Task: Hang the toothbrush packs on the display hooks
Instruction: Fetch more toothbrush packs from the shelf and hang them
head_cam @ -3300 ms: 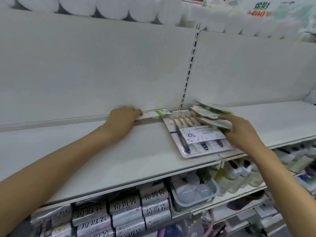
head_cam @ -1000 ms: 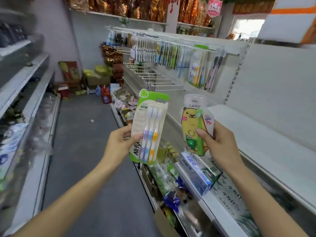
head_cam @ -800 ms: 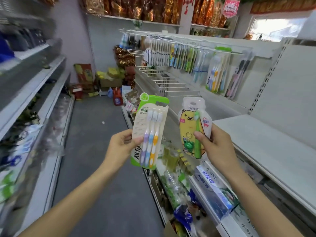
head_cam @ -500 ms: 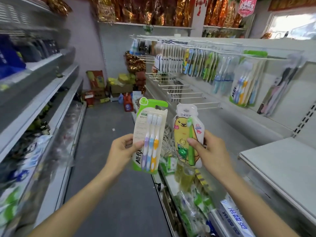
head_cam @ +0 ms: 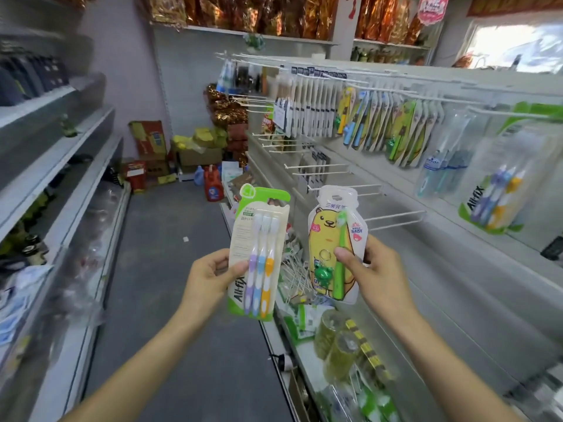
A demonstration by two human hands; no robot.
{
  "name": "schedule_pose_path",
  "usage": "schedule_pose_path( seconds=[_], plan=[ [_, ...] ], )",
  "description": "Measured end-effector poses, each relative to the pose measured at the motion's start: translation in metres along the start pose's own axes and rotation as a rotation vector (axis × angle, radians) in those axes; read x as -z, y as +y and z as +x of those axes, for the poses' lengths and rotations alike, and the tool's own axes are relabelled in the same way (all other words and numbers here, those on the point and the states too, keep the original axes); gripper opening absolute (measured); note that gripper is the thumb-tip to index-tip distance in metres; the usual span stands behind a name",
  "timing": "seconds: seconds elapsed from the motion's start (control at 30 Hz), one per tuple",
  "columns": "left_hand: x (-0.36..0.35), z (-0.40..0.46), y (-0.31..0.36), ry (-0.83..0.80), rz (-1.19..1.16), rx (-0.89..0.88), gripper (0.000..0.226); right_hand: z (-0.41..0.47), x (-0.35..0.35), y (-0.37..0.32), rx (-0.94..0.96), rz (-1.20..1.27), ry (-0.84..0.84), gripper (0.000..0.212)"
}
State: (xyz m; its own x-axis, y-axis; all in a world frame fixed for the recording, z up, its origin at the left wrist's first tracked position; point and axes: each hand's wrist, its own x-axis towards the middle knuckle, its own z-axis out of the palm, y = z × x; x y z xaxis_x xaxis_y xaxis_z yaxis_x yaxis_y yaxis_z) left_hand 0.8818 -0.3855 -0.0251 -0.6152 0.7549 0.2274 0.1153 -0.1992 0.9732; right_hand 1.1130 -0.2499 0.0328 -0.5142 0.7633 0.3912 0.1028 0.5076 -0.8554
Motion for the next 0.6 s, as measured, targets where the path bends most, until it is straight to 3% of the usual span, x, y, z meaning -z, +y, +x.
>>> schedule_pose_path(
  seconds=[0.6],
  plan=[
    [0.052, 0.242, -0.045, -0.452, -0.101, -0.008, 0.023, 0.135, -0.086, -0.003, -0.173, 0.045, 0.483, 0.014]
  ],
)
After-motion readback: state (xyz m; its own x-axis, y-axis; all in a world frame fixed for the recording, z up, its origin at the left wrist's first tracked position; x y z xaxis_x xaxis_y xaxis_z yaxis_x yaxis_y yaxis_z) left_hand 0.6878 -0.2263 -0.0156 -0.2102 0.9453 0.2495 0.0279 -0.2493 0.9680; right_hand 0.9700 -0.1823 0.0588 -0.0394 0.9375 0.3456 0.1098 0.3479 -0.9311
